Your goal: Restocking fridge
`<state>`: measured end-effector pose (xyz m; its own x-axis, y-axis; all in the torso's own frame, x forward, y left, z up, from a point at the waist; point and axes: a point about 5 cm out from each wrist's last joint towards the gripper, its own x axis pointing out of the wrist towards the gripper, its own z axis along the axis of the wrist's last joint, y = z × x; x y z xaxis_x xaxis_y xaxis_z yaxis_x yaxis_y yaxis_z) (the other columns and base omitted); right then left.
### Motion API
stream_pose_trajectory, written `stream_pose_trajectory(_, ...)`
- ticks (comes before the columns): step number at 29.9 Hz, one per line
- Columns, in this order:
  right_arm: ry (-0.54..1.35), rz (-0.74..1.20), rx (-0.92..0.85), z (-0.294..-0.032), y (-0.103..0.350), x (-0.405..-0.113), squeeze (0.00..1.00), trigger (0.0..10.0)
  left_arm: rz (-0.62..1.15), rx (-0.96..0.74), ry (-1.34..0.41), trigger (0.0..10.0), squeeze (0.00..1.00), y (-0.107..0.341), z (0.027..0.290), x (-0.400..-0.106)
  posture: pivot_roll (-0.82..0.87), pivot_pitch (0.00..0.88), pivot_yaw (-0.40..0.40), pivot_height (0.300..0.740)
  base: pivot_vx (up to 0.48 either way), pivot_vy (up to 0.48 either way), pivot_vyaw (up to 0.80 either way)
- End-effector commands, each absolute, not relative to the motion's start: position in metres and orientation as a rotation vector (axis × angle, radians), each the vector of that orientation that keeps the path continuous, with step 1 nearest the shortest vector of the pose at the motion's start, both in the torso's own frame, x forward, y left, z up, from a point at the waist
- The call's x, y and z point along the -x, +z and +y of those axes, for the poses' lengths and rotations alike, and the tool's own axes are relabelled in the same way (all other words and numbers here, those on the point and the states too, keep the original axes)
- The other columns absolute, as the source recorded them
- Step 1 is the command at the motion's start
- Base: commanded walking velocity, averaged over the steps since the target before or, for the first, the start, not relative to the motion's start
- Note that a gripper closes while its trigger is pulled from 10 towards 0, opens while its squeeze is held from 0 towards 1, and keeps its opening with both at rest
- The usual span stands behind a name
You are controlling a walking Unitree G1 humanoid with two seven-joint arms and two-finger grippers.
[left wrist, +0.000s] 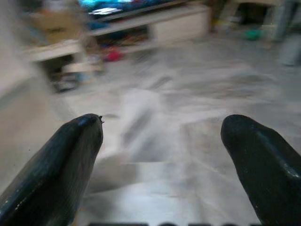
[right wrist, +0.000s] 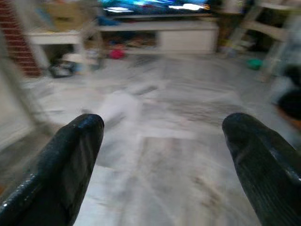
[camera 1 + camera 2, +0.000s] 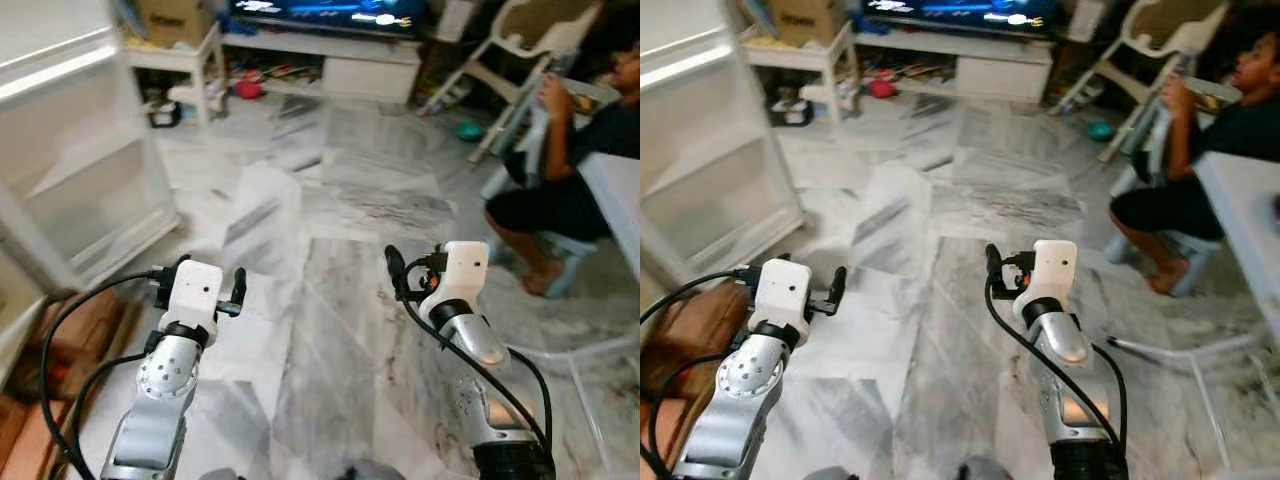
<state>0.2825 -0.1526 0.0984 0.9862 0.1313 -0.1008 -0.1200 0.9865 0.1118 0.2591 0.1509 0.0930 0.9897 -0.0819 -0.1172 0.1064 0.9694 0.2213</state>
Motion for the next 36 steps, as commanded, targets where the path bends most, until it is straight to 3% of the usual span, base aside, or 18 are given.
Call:
stream_pose_trajectory(1, 0.126, 0.076, -0.098, -0.1530, 0.1048, -0.2849, 0.00, 10.0, 0.094, -0.218, -0.112, 10.0, 0.00, 0.0962, 0.1473, -0.2593, 0.00, 0.081, -0.061, 0.740, 0.360, 0.000, -0.80)
stream_pose_trajectory(26, 0.139, 0.066, -0.087, -0.1493, 0.1050, -0.2828, 0.00, 10.0, 0.091, -0.185, -0.103, 10.0, 0.00, 0.0968, 0.1500, -0.2647, 0.00, 0.083, -0.061, 0.740, 0.395, 0.000, -0.79)
stream_pose_trajectory(36, 0.163, 0.040, -0.080, -0.1447, 0.1075, -0.2821, 0.00, 10.0, 0.070, -0.118, -0.063, 10.0, 0.00, 0.1014, 0.1549, -0.2690, 0.00, 0.084, -0.063, 0.740, 0.170, 0.402, -0.80)
